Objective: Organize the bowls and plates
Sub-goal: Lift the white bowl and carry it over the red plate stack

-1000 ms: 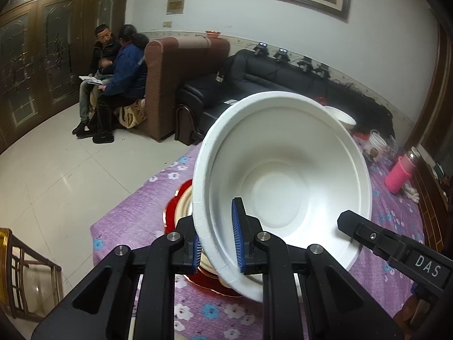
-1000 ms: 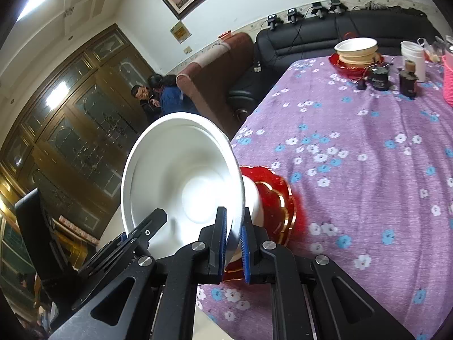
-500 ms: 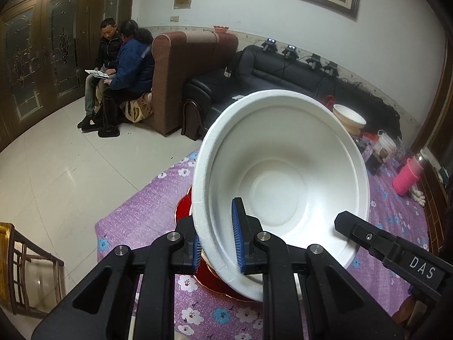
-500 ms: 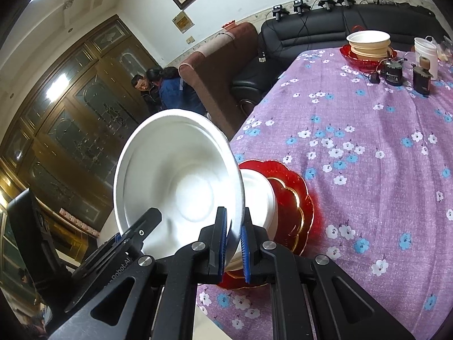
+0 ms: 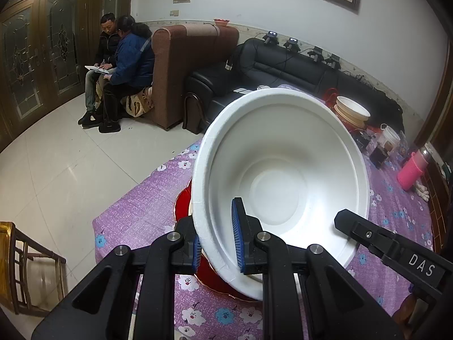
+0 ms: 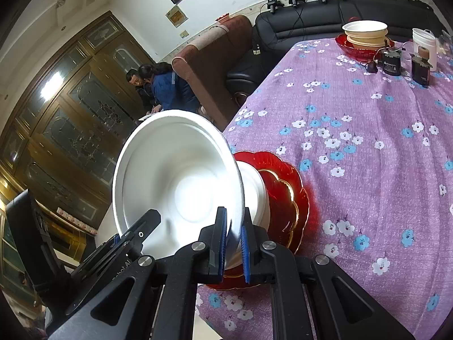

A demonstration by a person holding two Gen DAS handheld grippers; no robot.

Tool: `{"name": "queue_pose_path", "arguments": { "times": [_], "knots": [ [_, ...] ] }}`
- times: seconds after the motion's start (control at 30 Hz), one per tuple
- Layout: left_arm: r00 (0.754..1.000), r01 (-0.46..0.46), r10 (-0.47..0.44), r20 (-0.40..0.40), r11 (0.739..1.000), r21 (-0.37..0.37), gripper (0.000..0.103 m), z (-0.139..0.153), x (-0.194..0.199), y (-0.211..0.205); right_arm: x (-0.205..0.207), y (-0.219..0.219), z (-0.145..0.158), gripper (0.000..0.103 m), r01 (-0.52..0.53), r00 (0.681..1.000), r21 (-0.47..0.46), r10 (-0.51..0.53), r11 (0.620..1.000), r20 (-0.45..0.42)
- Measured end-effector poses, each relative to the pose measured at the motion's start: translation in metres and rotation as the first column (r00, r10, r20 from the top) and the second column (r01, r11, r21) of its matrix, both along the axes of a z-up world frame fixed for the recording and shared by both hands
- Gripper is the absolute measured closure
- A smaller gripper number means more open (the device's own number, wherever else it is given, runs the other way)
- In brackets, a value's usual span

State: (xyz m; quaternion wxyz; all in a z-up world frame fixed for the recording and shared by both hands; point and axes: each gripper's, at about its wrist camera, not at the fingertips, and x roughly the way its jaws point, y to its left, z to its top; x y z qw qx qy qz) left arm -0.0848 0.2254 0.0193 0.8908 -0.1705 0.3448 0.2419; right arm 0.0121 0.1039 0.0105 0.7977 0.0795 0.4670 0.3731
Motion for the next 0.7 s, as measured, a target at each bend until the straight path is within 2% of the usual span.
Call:
{"name": "queue_pose_path", "arguments": {
  "times": [0.7],
  "knots": [
    [1.0, -0.015, 0.014, -0.028, 1.0, -0.022, 0.087, -0.008, 0.0, 0.009, 0.002, 0.005, -0.006, 0.094, -0.006, 1.0, -0.011, 0.005, 1.0, -0.026]
  ]
}}
